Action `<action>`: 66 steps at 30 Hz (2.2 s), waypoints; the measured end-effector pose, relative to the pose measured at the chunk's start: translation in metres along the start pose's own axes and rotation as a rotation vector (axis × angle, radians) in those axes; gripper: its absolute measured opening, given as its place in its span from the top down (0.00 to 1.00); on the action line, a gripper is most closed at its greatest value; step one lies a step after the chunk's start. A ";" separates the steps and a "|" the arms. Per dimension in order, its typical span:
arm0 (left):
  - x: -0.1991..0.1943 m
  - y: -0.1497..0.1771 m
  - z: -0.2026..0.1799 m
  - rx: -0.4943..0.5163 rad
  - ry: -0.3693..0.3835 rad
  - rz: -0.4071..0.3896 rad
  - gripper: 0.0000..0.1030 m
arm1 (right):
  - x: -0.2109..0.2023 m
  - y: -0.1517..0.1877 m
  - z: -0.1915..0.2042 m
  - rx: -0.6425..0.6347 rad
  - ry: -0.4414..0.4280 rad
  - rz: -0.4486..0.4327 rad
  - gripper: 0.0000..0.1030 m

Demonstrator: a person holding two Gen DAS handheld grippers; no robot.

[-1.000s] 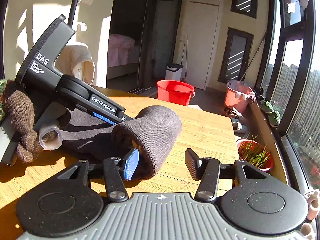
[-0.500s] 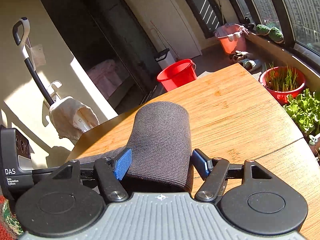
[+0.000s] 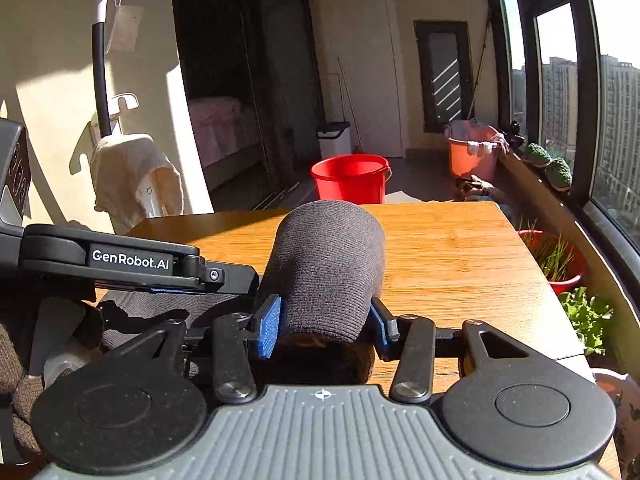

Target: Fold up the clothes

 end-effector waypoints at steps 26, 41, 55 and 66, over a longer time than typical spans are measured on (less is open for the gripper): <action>-0.024 -0.021 0.044 0.004 -0.056 -0.025 0.36 | 0.020 0.001 0.015 0.045 -0.080 0.042 0.61; -0.003 -0.008 0.044 0.018 -0.117 0.010 0.31 | 0.021 0.030 -0.008 0.498 -0.288 0.086 0.49; -0.039 -0.034 0.031 0.055 -0.090 -0.076 0.26 | 0.001 0.015 0.103 -0.553 0.066 -0.075 0.60; -0.036 -0.007 0.079 0.031 -0.174 -0.016 0.23 | 0.007 0.000 0.020 0.304 -0.322 0.003 0.16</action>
Point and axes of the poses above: each gripper's, at about its wrist camera, not at the fingertips, and x roughly the way its jaws point, z to its left, y to its underside, the point moved 7 cm from there along x, roughly the way its jaws point, and after that the axes turned 3 degrees about x, right-handed, at the moved point
